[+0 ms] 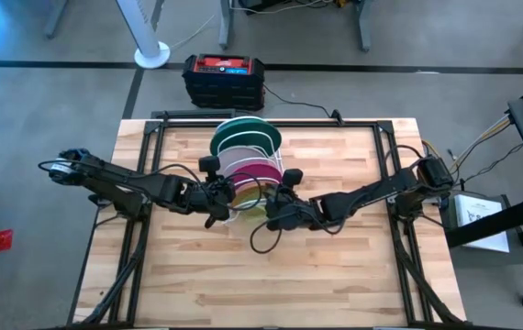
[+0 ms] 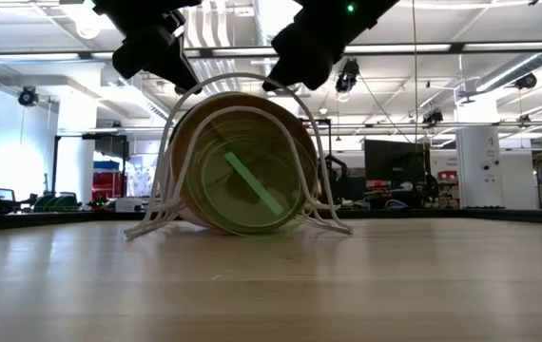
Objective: Sort dishes
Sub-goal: Adjust the dish rack
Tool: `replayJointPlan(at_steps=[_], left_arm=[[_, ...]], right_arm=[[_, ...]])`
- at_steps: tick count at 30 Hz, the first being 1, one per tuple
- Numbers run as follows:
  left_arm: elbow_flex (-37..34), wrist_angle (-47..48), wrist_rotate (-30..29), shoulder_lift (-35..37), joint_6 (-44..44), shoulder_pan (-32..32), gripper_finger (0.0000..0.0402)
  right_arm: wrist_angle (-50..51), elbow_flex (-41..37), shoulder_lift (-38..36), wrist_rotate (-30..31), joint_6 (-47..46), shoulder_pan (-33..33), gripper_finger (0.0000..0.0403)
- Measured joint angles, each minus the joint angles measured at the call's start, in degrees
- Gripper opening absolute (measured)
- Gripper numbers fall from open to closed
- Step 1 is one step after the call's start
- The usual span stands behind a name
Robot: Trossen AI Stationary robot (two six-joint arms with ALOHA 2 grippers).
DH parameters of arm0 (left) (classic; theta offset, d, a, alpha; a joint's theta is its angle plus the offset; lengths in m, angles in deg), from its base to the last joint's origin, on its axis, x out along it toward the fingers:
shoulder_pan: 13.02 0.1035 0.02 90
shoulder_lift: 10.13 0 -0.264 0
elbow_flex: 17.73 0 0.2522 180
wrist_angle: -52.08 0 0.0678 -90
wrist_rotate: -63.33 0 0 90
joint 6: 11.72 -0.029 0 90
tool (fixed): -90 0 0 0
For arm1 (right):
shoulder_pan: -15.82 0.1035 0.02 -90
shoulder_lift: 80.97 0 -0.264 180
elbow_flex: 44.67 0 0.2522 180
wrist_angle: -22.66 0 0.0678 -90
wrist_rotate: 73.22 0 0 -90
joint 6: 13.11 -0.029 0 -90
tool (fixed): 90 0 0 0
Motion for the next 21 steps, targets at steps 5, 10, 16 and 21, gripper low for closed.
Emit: replayJointPlan(at_steps=[5,10,16,21], left_arm=[[0.0,0.0,0.0,0.0,0.0,0.0,0.0],[0.0,0.0,0.0,0.0,0.0,0.0,0.0],[0.0,0.0,0.0,0.0,0.0,0.0,0.0],[0.0,0.0,0.0,0.0,0.0,0.0,0.0]], right_arm=[[-0.1,0.7,-0.3,0.7,0.0,0.9,0.0128],[-0.1,0.9,-0.3,1.4,-0.4,1.8,0.0127],[0.0,1.0,-0.3,1.6,-1.9,2.0,0.0133],[0.0,1.6,-0.3,2.9,-2.0,2.7,0.0141]])
